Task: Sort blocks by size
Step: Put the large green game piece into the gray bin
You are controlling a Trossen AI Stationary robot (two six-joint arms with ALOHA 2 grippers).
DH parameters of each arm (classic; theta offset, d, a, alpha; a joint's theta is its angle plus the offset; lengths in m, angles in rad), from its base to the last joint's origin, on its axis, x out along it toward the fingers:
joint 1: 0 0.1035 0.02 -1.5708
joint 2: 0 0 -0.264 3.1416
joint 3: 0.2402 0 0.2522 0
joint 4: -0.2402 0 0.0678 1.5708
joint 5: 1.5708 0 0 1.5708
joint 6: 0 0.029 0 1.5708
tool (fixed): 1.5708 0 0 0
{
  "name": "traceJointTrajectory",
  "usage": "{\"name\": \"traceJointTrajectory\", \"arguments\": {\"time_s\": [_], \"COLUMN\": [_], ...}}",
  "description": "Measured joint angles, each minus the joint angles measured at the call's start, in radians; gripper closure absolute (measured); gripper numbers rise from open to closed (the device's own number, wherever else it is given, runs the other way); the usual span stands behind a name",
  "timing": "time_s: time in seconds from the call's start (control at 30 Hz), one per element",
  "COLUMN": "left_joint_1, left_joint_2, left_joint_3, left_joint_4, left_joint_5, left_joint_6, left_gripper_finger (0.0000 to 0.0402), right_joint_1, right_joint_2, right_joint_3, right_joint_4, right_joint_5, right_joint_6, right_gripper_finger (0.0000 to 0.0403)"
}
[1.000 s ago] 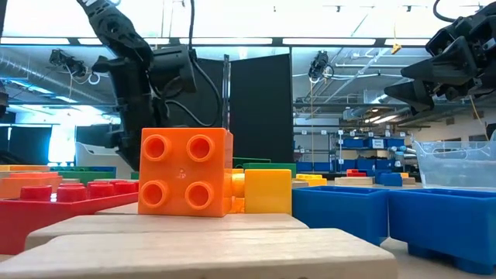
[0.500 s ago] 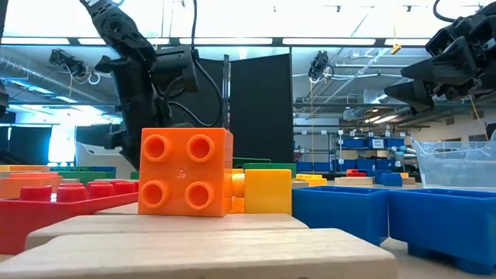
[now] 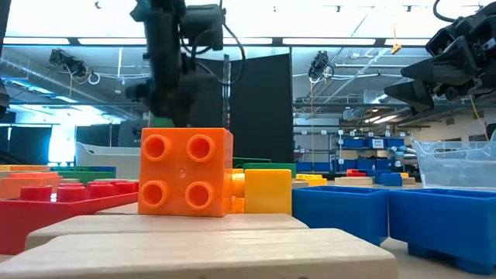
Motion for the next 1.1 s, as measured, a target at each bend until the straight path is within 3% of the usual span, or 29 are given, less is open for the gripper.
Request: {"name": "traceJointTrajectory", "arguments": {"time_s": [0.17,0.3,0.47,0.73,1.1], "left_joint_1": [0.075,0.171,0.307,0.516,0.651], "left_joint_2": [-0.001,-0.002,-0.002,-0.001,-0.002], "left_joint_3": [0.112,0.118,0.084,-0.02,-0.114], "left_joint_4": [-0.259,-0.392,-0.371,-0.097,0.032], "left_joint_5": [-0.108,-0.203,-0.222,-0.054,0.117], "left_joint_6": [0.006,0.079,0.182,0.289,0.334], "left_gripper_finger": [0.0256,0.0256,0.0256,0.0255,0.0243], "right_joint_1": [0.0,0.0,0.0,0.0,0.0], "right_joint_2": [0.0,0.0,0.0,0.0,0.0], "right_joint_3": [0.0,0.0,0.0,0.0,0.0], "right_joint_4": [0.0,0.0,0.0,0.0,0.0], "right_joint_5": [0.0,0.0,0.0,0.0,0.0], "right_joint_6": [0.0,0.0,0.0,0.0,0.0], "right_gripper_finger": [0.0148,0.0148,0.0148,0.0148,0.0148]}}
